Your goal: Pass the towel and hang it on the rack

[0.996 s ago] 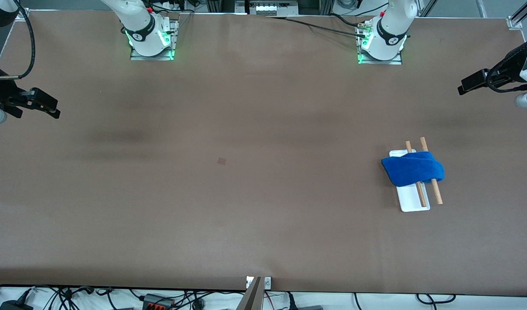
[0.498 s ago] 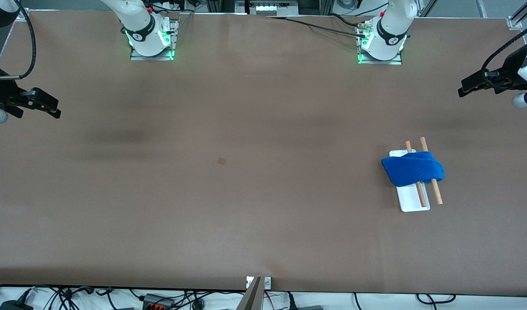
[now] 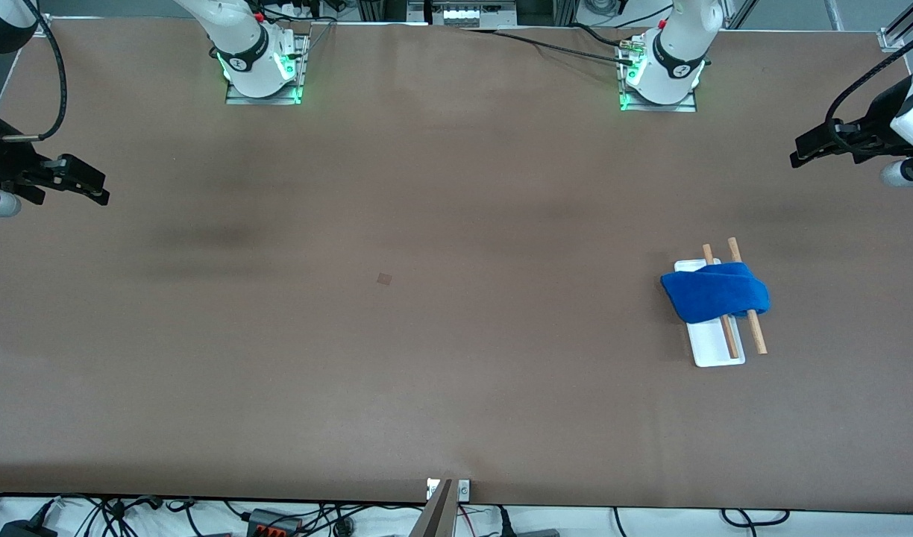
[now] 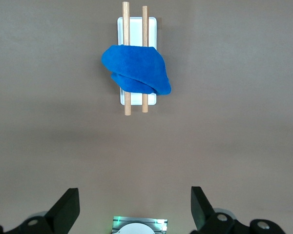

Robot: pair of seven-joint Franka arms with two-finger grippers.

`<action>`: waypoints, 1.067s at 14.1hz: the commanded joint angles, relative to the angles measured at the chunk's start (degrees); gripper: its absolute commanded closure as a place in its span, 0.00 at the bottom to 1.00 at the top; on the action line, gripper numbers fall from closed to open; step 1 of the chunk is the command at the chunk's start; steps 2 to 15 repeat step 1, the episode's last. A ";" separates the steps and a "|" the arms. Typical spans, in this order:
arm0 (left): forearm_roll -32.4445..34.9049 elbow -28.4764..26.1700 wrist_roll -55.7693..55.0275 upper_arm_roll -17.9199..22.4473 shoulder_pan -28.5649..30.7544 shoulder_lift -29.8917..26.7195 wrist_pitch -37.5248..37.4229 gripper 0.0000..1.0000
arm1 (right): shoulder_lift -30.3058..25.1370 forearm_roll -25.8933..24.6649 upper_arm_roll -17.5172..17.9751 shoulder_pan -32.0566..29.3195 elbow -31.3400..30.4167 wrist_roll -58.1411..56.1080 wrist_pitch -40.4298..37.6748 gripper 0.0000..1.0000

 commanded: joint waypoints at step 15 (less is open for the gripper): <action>1.24 -1.07 1.27 -0.35 -0.06 -1.51 0.61 0.00 | -0.50 0.05 0.46 -0.47 0.09 -0.75 -0.92 0.00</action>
